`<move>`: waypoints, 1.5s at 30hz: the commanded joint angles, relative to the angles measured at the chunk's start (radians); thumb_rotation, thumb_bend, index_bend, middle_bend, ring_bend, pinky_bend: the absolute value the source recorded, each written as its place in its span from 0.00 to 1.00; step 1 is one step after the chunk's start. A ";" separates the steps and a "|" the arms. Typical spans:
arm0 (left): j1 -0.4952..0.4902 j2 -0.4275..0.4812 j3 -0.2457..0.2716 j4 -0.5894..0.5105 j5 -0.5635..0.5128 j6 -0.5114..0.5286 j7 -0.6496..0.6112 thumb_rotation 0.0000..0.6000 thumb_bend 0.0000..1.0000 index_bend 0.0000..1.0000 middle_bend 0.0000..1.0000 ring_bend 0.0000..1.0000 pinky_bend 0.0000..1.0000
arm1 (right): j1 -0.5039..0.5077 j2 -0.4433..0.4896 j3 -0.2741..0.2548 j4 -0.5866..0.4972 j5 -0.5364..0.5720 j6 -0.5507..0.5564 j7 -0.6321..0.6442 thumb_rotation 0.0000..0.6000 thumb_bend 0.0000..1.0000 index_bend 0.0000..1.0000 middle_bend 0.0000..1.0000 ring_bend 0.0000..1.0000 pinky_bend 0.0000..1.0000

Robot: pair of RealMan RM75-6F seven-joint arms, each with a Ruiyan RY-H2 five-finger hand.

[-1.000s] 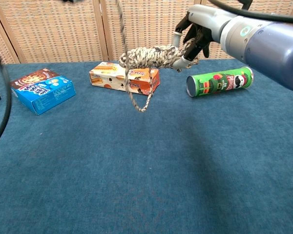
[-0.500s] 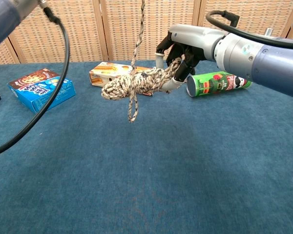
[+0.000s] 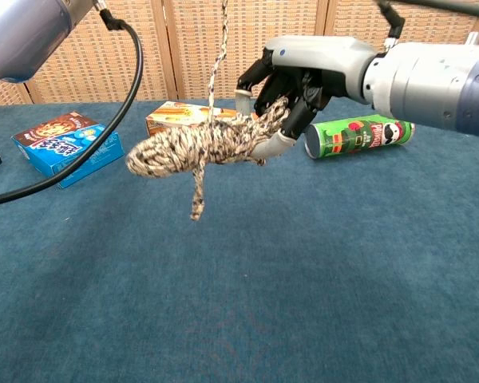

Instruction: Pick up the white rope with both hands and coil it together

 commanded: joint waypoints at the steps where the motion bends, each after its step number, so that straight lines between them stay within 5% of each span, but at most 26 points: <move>1: 0.013 -0.009 0.016 0.071 -0.009 -0.024 -0.031 1.00 0.57 0.86 0.00 0.00 0.00 | -0.043 0.070 0.038 -0.048 -0.060 -0.066 0.216 1.00 0.62 0.73 0.77 0.57 0.65; 11: 0.059 -0.039 0.087 0.271 0.015 -0.083 -0.142 1.00 0.57 0.86 0.00 0.00 0.00 | -0.086 0.115 0.096 -0.056 -0.088 -0.110 0.482 1.00 0.62 0.73 0.77 0.57 0.65; 21: 0.113 -0.076 0.257 0.467 0.215 -0.021 -0.190 1.00 0.58 0.86 0.00 0.00 0.00 | -0.096 0.129 0.167 -0.064 0.021 -0.126 0.600 1.00 0.63 0.73 0.77 0.57 0.65; 31: 0.178 -0.068 0.418 0.604 0.410 0.092 -0.191 1.00 0.58 0.86 0.00 0.00 0.00 | -0.065 0.127 0.234 -0.072 0.360 -0.078 0.523 1.00 0.63 0.73 0.77 0.57 0.60; 45: 0.241 0.045 0.530 0.503 0.557 0.183 -0.120 1.00 0.58 0.87 0.00 0.00 0.00 | 0.001 0.085 0.250 -0.009 0.576 0.061 0.306 1.00 0.63 0.73 0.77 0.57 0.60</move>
